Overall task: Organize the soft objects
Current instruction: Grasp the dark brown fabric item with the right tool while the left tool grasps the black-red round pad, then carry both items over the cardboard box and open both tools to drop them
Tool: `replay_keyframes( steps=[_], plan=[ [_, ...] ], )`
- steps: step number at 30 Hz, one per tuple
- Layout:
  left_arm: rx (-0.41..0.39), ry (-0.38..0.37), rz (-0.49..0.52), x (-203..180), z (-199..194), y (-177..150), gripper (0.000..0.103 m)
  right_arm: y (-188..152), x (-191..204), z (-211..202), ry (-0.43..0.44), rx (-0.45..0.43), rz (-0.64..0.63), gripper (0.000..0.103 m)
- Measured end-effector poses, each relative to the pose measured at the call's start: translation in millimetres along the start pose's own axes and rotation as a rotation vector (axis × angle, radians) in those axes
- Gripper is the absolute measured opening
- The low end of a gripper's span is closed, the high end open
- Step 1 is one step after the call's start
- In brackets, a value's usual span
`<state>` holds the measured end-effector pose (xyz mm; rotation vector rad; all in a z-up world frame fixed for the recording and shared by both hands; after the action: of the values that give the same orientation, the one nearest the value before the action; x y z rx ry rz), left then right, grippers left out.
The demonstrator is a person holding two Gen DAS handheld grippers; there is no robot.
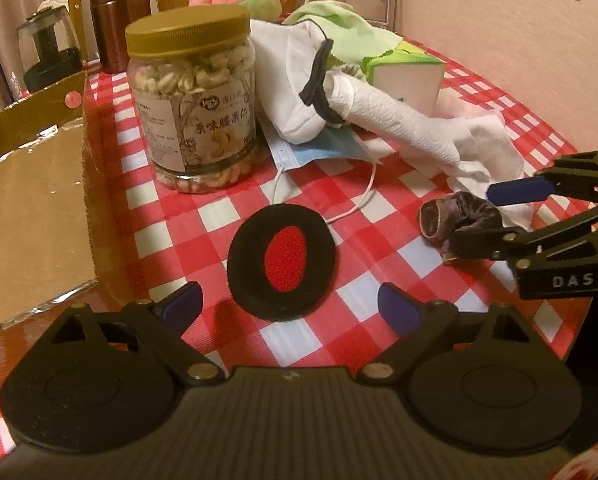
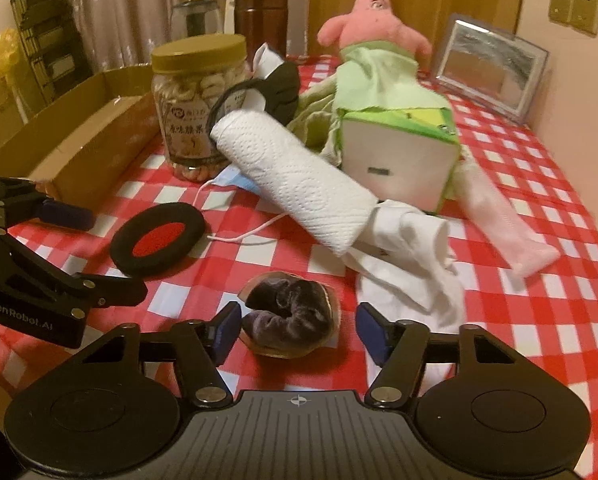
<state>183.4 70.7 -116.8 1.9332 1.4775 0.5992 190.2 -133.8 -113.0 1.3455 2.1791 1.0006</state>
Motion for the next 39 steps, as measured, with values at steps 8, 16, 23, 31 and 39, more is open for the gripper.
replay_keyframes(
  steps=[8,16,23,31,39],
  plan=[
    [-0.015,0.015,-0.012,1,12,4,0.088,-3,1,9,-0.005,0.005,-0.019,0.033],
    [-0.024,0.045,0.038,-7,23,9,0.084,-2,0,3,-0.007,-0.017,0.002,0.016],
    [-0.005,0.073,0.036,-8,31,9,0.069,-2,-3,-2,-0.008,-0.026,0.023,0.015],
    [-0.002,0.085,0.029,-14,24,9,0.060,2,-3,-10,-0.006,-0.047,0.030,0.014],
    [-0.042,0.075,0.007,-16,-5,21,0.059,12,2,-26,-0.005,-0.093,0.020,0.014]
  ],
)
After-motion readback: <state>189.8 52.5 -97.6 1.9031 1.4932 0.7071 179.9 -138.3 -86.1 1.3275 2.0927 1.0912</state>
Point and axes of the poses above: each gripper's, at about its wrist camera, not at the fingertips, and z roughly the way its jaws point, x to its left, y to its top, the point moved 1 cm from there along z, roughly the way its jaws point, and after that the axes turned 6 degrees about -x, right-handed, at the moved point
